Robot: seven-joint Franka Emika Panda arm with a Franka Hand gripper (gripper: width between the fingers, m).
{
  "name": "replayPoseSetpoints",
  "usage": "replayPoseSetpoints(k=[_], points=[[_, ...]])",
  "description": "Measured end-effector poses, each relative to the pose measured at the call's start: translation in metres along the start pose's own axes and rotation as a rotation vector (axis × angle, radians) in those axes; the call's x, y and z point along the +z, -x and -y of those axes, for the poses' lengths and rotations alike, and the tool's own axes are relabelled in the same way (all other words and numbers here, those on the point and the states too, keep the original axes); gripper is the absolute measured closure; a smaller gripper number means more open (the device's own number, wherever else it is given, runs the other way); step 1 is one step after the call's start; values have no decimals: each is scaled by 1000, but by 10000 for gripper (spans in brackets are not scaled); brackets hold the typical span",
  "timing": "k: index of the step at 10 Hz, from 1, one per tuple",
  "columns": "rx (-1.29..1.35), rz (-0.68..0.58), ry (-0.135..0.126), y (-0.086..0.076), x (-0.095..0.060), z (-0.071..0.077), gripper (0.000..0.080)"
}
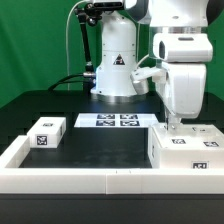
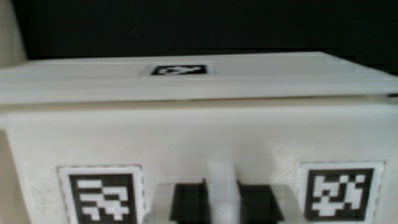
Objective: Assemble cabinet
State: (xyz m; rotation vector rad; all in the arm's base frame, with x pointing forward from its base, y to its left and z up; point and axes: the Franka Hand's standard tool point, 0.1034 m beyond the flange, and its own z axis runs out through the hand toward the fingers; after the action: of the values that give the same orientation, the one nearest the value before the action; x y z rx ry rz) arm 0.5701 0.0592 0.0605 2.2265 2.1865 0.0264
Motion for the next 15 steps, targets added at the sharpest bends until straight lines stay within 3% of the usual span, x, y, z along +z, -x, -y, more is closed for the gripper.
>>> replayPoseSetpoints(k=[1, 4, 5, 6, 7, 9, 10, 15], points=[[3, 0, -1, 0, 1, -7, 729], [3, 0, -1, 0, 1, -7, 729], [3, 0, -1, 0, 1, -7, 651], [3, 0, -1, 0, 1, -7, 515], [3, 0, -1, 0, 1, -7, 313], [4, 0, -6, 0, 3, -6, 39], [4, 0, -6, 0, 3, -6, 7], [4, 0, -8, 0, 4, -6, 2]])
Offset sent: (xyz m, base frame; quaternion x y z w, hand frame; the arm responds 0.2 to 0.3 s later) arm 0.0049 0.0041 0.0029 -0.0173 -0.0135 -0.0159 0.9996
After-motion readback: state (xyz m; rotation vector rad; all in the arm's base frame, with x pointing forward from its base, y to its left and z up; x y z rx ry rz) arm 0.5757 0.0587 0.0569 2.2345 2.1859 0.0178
